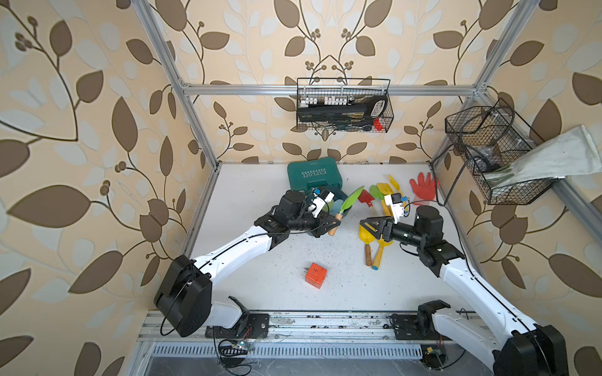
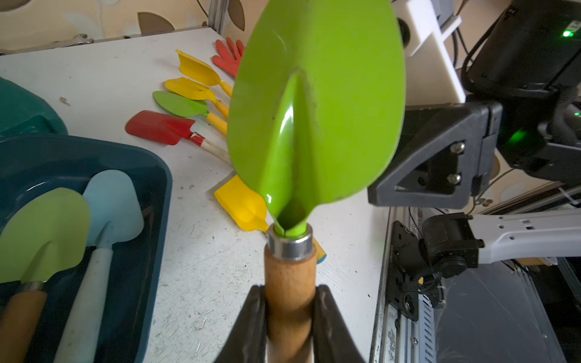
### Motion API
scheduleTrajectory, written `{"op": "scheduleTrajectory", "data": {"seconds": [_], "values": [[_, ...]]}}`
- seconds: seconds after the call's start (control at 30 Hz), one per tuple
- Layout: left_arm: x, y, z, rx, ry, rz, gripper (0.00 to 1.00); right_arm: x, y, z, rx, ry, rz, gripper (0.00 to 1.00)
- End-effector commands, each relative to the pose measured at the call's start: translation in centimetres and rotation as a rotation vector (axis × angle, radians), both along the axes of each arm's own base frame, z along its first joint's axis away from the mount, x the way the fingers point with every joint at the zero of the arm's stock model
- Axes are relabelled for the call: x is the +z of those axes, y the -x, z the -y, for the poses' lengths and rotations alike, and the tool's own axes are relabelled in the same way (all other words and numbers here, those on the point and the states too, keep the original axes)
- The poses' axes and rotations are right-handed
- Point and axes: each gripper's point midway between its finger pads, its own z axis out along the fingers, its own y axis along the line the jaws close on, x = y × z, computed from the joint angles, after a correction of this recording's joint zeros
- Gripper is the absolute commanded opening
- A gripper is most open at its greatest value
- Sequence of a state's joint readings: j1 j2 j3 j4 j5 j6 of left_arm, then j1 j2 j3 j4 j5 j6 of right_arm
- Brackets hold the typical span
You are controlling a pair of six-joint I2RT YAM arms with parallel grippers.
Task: Take the shovel out of the storage box
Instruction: Pick up the shovel from the storage box.
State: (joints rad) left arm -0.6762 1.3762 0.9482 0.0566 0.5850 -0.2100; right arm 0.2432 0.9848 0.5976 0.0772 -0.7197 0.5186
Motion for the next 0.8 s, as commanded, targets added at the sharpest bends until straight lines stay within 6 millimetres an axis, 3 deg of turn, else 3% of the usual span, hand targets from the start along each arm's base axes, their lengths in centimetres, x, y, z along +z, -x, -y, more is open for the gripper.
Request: {"op": "scheduleTrajectory", "data": {"seconds": [0.0,0.47,0.77], "values": [[3.9,1.6,1.0,-0.096,0.138,0.058,0.20,0.6,1.1,-2.3,0.114,0.007,0.061,0.59],[4.6,2.0,2.3,-0.139,0.238,0.001,0.20,1.0,2.6,-4.7,0.210,-0.010,0.126,0.58],[4.4,3.0,3.8,-0.171,0.241,0.015,0.22,0.6,2.3,-5.3,0.217,-0.035,0.115,0.54]]}}
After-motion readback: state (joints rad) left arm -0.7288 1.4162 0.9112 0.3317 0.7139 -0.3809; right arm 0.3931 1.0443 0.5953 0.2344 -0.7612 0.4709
